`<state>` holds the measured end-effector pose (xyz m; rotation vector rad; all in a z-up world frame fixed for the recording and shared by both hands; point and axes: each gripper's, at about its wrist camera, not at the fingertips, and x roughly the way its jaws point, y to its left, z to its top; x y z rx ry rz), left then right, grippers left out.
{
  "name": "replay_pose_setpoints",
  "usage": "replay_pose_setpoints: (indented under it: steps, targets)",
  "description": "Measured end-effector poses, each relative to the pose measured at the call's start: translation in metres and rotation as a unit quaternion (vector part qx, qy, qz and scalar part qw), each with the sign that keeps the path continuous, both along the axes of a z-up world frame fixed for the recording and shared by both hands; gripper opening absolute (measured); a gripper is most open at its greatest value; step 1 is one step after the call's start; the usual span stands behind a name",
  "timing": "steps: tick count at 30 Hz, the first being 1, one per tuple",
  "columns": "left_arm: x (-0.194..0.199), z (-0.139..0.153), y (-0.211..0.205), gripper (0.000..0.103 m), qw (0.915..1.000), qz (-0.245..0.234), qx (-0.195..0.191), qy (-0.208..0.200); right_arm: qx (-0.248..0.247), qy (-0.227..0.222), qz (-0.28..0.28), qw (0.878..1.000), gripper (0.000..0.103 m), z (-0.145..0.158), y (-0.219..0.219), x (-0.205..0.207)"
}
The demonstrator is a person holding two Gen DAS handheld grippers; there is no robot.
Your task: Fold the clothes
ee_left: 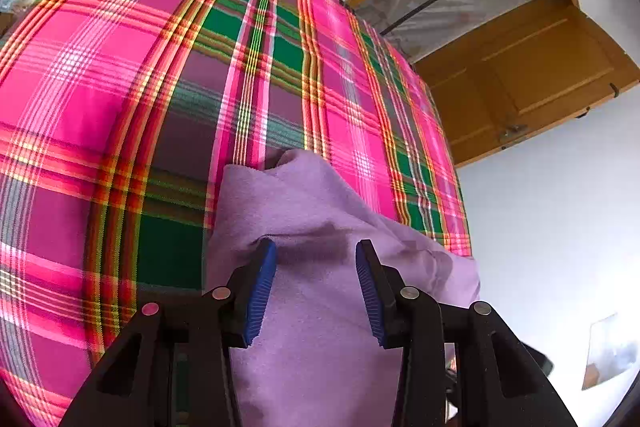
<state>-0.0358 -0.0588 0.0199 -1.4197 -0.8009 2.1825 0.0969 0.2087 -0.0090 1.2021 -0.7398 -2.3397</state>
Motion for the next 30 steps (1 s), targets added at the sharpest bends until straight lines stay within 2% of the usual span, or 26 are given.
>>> replay_pose_setpoints:
  steps: [2, 7, 13, 15, 21, 28, 30]
  targets:
    - [0.001, 0.000, -0.001, 0.043, 1.0000, 0.002, 0.002, 0.000, -0.014, -0.004, -0.002, 1.000, 0.017, 0.000, 0.004, -0.003]
    - [0.005, 0.008, -0.002, 0.043, 1.0000, 0.003, -0.004, 0.008, 0.024, 0.023, 0.000, 0.999, 0.020, 0.020, 0.004, -0.013]
    - [0.010, 0.018, -0.005, 0.043, 0.9997, 0.000, -0.009, 0.023, 0.045, 0.070, -0.004, 0.997, 0.024, 0.040, -0.001, -0.054]
    - [0.012, 0.018, -0.006, 0.043, 0.9995, -0.001, -0.016, 0.026, 0.036, 0.069, 0.012, 0.997, 0.024, 0.040, -0.004, -0.071]
    - [0.006, 0.014, -0.013, 0.043, 0.9995, 0.013, -0.020, 0.021, -0.002, 0.029, 0.017, 0.999, 0.027, 0.021, -0.005, -0.106]
    - [0.003, 0.010, -0.015, 0.043, 0.9996, 0.016, -0.020, 0.014, -0.021, 0.041, -0.029, 0.999, 0.028, 0.022, 0.011, -0.100]
    - [0.002, 0.008, -0.014, 0.043, 0.9996, 0.018, -0.021, 0.011, -0.025, 0.035, -0.019, 0.999, 0.028, 0.018, 0.010, -0.100]
